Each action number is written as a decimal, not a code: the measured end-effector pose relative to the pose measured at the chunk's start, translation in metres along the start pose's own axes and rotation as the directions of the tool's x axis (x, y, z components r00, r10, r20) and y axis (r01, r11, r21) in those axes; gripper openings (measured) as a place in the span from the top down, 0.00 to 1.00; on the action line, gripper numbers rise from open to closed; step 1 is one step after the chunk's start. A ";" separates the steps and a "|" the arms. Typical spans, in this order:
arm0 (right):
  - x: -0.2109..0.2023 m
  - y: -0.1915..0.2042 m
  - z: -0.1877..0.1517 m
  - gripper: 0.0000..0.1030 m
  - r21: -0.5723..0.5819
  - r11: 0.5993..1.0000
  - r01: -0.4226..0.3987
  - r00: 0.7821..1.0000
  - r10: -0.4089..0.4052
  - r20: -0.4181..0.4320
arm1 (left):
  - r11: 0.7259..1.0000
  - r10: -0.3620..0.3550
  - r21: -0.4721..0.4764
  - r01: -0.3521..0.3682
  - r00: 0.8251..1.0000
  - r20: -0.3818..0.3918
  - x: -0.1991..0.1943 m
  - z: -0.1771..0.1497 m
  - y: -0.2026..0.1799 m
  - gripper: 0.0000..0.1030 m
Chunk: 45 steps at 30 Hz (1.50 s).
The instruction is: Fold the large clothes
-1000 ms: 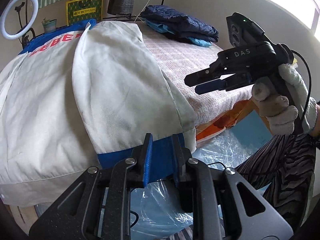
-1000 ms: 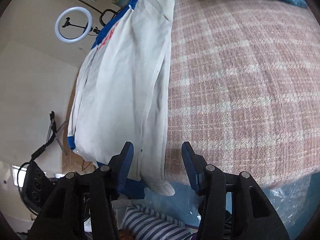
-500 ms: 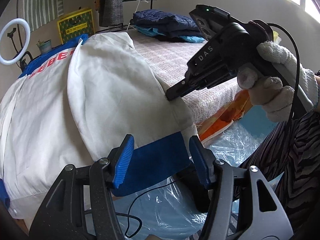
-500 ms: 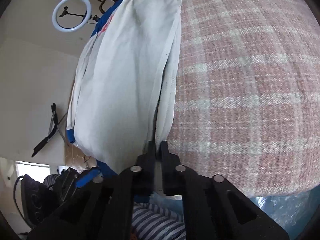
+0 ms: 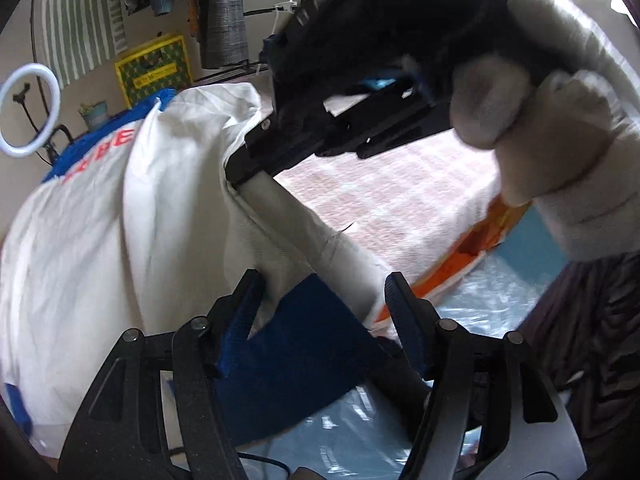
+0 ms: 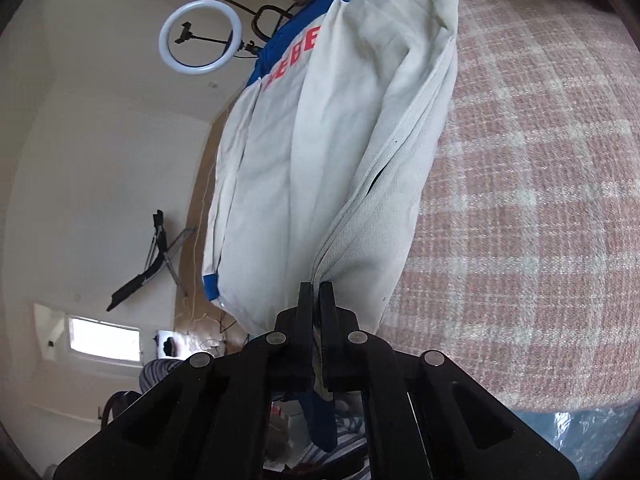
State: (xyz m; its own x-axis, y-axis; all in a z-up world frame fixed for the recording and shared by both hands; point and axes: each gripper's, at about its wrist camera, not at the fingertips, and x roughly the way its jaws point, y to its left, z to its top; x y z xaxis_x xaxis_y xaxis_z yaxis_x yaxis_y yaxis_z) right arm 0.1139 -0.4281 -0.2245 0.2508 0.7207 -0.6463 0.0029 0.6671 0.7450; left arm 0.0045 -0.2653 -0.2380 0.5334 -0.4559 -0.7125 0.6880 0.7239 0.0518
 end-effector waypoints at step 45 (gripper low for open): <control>0.014 0.056 0.169 0.97 -0.052 0.903 0.427 0.862 -0.389 0.324 | 0.816 -0.280 -0.491 0.303 0.952 0.124 -0.043 -0.023 0.107 0.91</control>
State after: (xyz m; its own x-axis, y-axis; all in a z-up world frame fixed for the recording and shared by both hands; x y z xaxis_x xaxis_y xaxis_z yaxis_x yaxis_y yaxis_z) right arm 0.2813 -0.4125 -0.1645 0.5291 0.3007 -0.7935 0.0593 0.9197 0.3881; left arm 0.0440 -0.1566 -0.2179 0.3763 -0.7004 -0.6065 0.4817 0.7071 -0.5177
